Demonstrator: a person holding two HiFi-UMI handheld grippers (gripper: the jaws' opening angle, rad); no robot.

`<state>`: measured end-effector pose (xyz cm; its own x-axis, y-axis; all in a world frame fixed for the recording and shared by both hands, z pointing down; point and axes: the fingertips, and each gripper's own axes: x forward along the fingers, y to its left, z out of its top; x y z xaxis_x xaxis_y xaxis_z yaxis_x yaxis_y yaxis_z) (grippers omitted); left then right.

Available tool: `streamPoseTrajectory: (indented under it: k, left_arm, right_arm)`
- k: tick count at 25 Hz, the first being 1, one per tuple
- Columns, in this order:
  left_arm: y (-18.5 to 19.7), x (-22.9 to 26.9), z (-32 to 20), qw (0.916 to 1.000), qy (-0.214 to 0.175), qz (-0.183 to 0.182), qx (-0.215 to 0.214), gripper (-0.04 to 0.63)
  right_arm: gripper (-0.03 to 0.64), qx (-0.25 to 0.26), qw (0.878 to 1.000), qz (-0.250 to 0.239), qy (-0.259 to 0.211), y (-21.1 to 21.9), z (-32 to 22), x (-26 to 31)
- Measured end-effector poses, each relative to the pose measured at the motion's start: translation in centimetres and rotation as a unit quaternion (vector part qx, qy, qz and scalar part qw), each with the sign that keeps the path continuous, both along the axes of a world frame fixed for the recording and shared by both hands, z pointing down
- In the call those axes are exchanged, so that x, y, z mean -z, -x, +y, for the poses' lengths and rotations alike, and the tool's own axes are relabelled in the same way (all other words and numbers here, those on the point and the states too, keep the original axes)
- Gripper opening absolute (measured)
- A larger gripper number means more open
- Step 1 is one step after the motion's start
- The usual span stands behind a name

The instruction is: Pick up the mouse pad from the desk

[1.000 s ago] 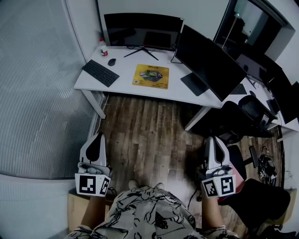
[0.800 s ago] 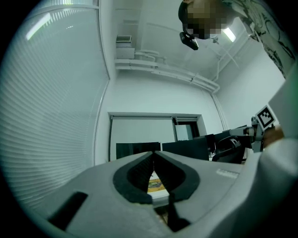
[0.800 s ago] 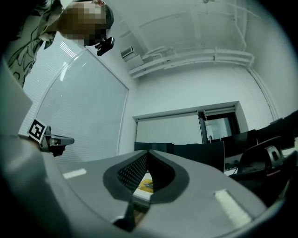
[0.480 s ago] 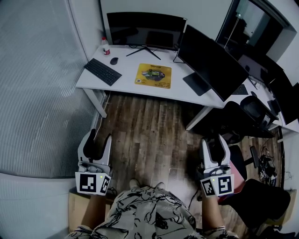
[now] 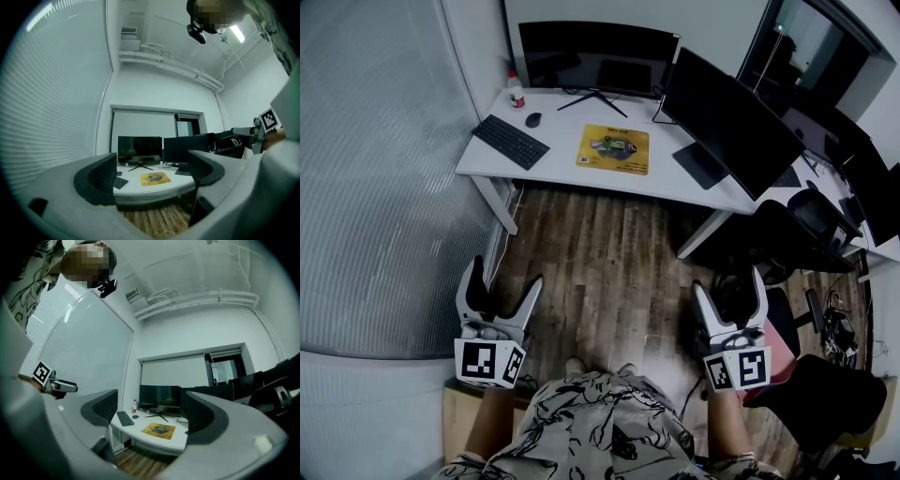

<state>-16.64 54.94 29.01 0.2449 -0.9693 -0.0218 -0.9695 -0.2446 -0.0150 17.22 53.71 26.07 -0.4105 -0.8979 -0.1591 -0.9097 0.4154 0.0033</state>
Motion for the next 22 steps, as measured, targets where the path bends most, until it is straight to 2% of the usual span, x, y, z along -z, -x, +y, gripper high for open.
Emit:
streamPoseTrajectory:
  k: [8, 13, 22]
  left_arm:
    - [3.4, -0.6, -0.1, 1.0, 0.0, 0.0, -0.002, 0.512]
    - [4.2, -1.9, -1.2, 0.9999, 0.01, 0.002, -0.004, 0.538]
    - [4.5, -1.7, -6.9, 0.9997, 0.007, 0.002, 0.023, 0.554]
  right_arm:
    - [0.468, -0.011, 1.0, -0.021, 0.009, 3.0, 0.5, -0.9]
    - [0.48, -0.015, 0.999, -0.042, 0.021, 3.1, -0.3, -1.2]
    - [0.5, -0.037, 0.998, -0.057, 0.012, 1.2, -6.9, -1.3]
